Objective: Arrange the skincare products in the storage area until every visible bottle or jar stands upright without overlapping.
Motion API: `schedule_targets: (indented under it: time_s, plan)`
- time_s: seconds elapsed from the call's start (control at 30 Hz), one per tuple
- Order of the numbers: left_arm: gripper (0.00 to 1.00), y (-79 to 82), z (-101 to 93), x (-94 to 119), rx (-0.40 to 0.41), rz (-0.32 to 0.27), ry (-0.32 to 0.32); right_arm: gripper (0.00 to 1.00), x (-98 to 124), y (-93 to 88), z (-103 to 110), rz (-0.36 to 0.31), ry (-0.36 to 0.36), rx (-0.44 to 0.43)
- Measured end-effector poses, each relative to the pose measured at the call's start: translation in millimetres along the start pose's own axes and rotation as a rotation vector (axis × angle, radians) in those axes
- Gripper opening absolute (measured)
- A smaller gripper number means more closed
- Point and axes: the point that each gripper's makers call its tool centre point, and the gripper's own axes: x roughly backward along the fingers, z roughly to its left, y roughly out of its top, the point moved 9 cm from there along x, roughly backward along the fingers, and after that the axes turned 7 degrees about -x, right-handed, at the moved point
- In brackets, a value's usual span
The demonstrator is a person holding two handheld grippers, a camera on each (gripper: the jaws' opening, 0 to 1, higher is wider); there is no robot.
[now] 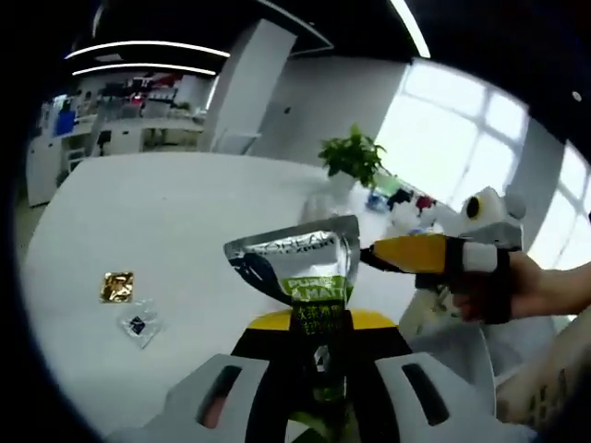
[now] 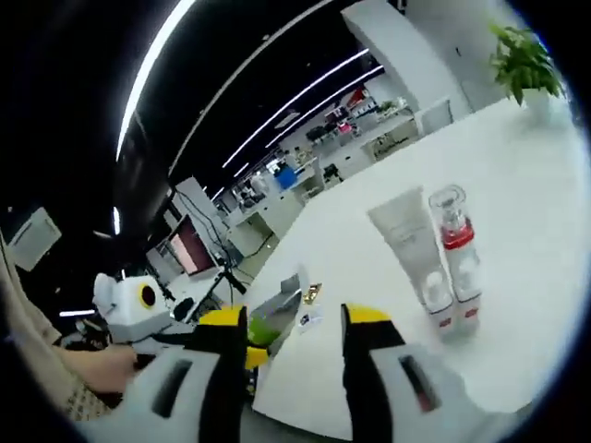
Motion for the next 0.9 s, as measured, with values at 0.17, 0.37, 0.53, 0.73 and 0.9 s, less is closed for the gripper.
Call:
schedule_targets:
  time_s: [0.17,0.37,0.53,0.73,0.9]
  plan:
    - [0.16,0.7,-5.5,3,0.013,-0.022,-0.064,0.18,-4,-8.1,7,-0.004,0.013,-0.139]
    - [0.25,-4.7,-3.8,5,0.017,-0.016,-0.106,0.05,-1,-10.4,17,-0.045,0.044,-0.235]
    - [0.42,-7.0,-4.2,10,0.019,-0.022,-0.16,0.01,7,-15.8,23,-0.027,0.044,-0.255]
    - [0.51,-3.3,8.8,23,0.045,-0.042,-0.183,0.01,17,-16.9,29,-0.047,0.053,-0.271]
    - [0.58,2.1,26.4,30,0.087,-0.058,-0.24,0.01,25,-11.7,38,-0.075,0.137,-0.353]
